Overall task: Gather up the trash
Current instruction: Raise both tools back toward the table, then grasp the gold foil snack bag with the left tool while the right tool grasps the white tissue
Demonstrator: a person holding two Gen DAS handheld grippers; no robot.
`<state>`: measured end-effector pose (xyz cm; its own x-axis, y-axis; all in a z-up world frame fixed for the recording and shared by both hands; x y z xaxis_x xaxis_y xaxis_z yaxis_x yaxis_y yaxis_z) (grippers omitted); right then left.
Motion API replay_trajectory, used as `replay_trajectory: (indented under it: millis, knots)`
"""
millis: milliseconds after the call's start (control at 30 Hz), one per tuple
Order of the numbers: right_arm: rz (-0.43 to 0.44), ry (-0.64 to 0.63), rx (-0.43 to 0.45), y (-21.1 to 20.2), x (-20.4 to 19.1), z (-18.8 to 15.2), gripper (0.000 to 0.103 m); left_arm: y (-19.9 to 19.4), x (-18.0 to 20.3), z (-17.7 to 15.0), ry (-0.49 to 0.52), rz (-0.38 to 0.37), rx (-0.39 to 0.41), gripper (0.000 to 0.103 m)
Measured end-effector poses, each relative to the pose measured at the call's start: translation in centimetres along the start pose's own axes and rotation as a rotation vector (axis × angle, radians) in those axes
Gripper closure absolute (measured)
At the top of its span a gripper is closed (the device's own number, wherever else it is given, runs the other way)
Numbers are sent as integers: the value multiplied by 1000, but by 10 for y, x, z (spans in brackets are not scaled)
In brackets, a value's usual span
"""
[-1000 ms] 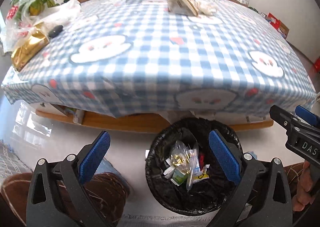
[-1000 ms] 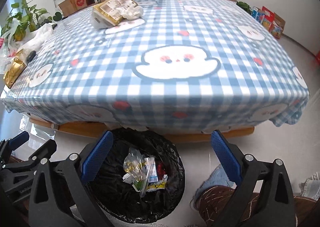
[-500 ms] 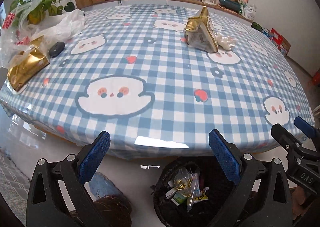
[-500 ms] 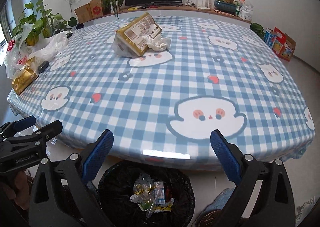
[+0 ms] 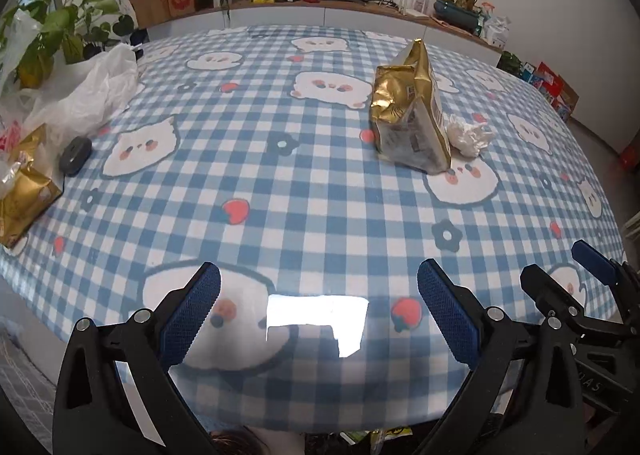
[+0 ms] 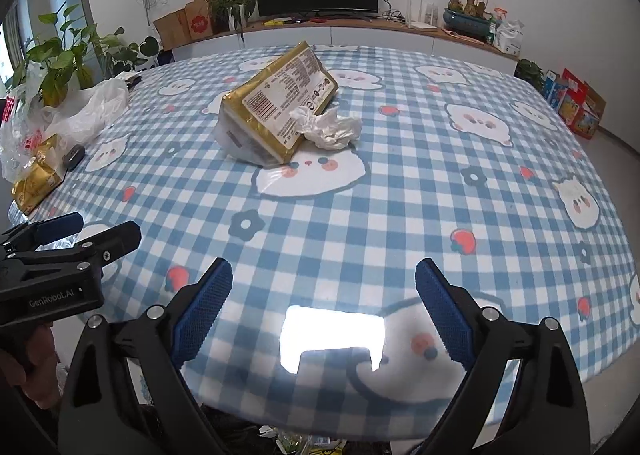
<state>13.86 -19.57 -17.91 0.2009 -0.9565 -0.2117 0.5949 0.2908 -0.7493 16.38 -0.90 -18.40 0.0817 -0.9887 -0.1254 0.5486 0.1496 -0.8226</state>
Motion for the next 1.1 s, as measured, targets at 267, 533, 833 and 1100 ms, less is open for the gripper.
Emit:
replay_trajectory:
  millis: [267,533,833,1100]
  knots:
    - [9,1,20,30,10,47,16,22,-1,47,-7,0,11,6]
    - [21,0,40,63,18,93,21,44,-9,81,-41,4,1,6]
    - [16,19,-12,101,29,106,32,60,-8,93,-43,11,-17,6]
    - [38,61,-38,111,42,103,51,63,-7,92,-38,13,-21,6]
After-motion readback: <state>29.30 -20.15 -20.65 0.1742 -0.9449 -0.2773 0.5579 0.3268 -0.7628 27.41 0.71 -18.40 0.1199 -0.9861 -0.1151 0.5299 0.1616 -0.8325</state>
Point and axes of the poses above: each gripper's, at about its wrist camera, not at the fingertips, and y roughly the way its jaws point, x to its right, z to its top, the point moved 5 cm from there along y, roughly the way its jaws point, and after that the axes turned 13 degrees about z, right-handed, at the moved point
